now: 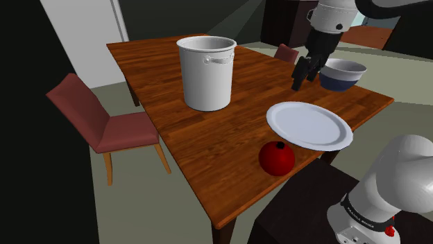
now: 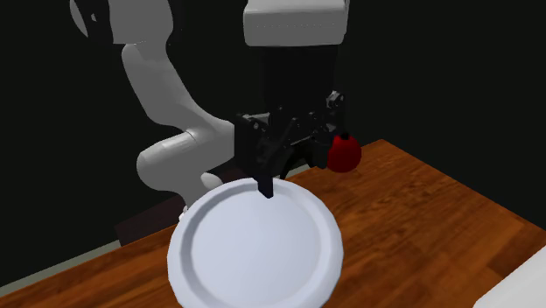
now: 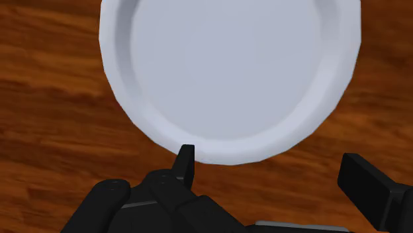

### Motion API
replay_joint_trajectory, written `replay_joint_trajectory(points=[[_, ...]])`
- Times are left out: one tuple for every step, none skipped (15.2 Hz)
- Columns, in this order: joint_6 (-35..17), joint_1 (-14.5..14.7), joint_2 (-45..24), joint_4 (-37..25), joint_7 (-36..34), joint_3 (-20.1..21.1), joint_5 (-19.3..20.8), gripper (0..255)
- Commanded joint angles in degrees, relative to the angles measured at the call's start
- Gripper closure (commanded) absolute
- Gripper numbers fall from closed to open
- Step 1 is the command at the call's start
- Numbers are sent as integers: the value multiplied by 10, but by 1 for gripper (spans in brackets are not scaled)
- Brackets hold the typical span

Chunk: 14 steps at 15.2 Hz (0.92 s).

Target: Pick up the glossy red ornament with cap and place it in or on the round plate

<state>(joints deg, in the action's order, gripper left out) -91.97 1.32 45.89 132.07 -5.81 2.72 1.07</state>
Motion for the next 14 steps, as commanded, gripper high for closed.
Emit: replay_joint_trajectory(points=[[0,0,0,0,0,0,0,0],[-2,3,16,16,-13,2,-17,0],[-5,6,32,33,-26,4,-34,0],[-8,10,47,48,-39,7,-52,0],[-11,13,63,64,-53,10,-70,0],[-14,17,79,79,-67,14,-88,0],[-18,21,94,93,-81,18,-106,0],[-22,25,109,107,-96,23,-125,0],[-26,29,124,121,-111,28,-145,0],[-31,34,139,134,-126,34,-164,0],[-36,38,154,147,-141,41,-184,0],[-42,43,168,159,-157,48,-205,0],[-48,48,182,171,-173,56,-225,0],[-55,54,195,182,-189,64,-247,0]])
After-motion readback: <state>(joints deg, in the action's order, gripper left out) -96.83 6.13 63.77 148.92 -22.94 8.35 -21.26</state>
